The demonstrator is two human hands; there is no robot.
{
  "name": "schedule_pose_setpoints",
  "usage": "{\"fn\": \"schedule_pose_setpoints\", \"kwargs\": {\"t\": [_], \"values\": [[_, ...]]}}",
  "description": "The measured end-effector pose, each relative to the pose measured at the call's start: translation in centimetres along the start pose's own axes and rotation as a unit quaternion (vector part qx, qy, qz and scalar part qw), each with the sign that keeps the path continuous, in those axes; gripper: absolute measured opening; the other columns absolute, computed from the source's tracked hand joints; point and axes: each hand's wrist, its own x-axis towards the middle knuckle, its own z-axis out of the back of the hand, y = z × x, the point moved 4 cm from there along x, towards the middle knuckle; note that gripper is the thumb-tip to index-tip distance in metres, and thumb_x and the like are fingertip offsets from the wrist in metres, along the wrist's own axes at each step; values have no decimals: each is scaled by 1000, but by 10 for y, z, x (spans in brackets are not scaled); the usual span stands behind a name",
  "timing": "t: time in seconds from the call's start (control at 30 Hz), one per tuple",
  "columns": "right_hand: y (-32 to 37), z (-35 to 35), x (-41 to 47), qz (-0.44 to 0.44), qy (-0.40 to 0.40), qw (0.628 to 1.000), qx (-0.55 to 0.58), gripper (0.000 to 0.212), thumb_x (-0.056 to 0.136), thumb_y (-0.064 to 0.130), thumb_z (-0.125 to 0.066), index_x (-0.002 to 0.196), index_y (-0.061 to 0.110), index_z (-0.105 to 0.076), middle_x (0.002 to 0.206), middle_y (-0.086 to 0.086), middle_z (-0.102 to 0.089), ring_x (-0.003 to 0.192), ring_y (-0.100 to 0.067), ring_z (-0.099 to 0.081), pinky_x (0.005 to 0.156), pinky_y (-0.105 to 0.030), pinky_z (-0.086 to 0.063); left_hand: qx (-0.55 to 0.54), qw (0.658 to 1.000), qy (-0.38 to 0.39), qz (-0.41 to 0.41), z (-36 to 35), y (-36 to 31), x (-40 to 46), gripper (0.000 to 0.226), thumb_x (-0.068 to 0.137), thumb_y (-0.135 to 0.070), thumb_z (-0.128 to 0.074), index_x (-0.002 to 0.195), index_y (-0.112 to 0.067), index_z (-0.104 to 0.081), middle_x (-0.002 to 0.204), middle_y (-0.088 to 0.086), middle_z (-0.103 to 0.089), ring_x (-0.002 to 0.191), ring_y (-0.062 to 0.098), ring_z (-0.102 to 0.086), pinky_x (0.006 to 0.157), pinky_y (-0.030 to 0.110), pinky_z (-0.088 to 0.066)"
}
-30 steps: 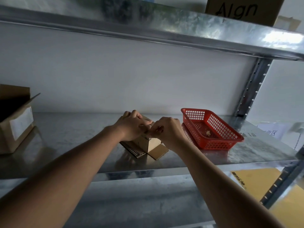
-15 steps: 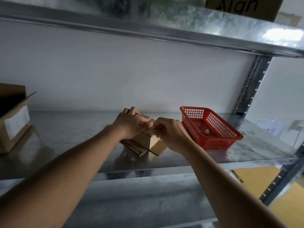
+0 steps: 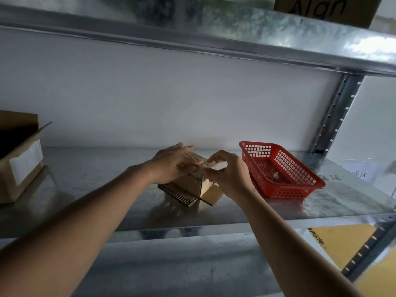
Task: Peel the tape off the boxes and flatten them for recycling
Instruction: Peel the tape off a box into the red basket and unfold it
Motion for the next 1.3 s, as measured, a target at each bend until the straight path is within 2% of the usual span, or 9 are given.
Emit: {"fn": "schedule_pose_setpoints", "kwargs": {"t": [0.17,0.37,0.43,0.5,0.6,0.73,0.9,1.07,1.3], "values": [[-2,4,3,-23,-21,999,7,9,82,9,-84,83,17,-80,80,2,-76,65,-15,-74,74,-41,-63,-64,995,-22,-71,0,-13,-3,49,96,-67,-44,136,-45,-63,141,-17,-57,127,-1,-47,110,32,-42],[-3,9,13,-11,-34,999,-29,12,84,12,-80,78,21,-80,75,8,-76,71,-7,-72,76,-32,-60,147,989,7,-30,8,-15,0,44,102,-61,-38,145,-59,-45,117,-14,-49,113,11,-40,97,39,-49],[-2,7,14,-12,-9,1000,-23,7,81,23,-86,85,23,-81,81,8,-77,77,-7,-73,79,-31,-60,178,984,7,-29,10,-21,2,46,101,-64,-34,146,-60,-42,109,-11,-47,107,12,-40,88,40,-51],[-3,5,18,-12,21,999,-39,26,72,30,-94,92,21,-81,85,5,-77,80,-11,-73,76,-28,-58,187,982,10,-26,11,-25,5,45,102,-63,-36,147,-59,-42,104,-9,-46,104,13,-39,84,39,-50],[-1,4,21,22,18,996,-81,22,70,18,-96,86,17,-81,80,1,-76,72,-11,-69,69,-24,-54,181,983,17,-13,10,-28,9,44,103,-63,-38,147,-60,-42,100,-9,-43,101,14,-37,76,35,-44],[1,4,20,60,16,989,-131,16,80,4,-84,82,19,-81,73,7,-72,70,-10,-67,67,-25,-55,190,982,22,5,10,-31,10,43,104,-62,-36,146,-61,-40,96,-11,-38,100,13,-35,73,36,-45],[3,4,17,60,79,986,-137,17,77,11,-89,88,22,-82,73,12,-70,68,-2,-65,65,-17,-51,194,981,22,5,9,-32,10,39,104,-58,-37,143,-60,-44,102,-8,-41,103,15,-37,71,35,-43],[-9,9,17,4,-17,1000,-17,20,82,10,-84,100,19,-80,83,0,-79,69,-14,-75,72,-41,-64,187,982,20,6,8,-32,10,41,104,-59,-35,144,-60,-42,95,-12,-37,99,15,-35,69,34,-40],[-9,-4,13,82,-14,991,-108,18,90,26,-80,107,22,-82,103,-2,-73,82,-19,-68,75,-35,-56,176,984,22,24,8,-33,10,37,104,-62,-35,139,-59,-48,99,-8,-41,103,15,-36,77,38,-48]]}}
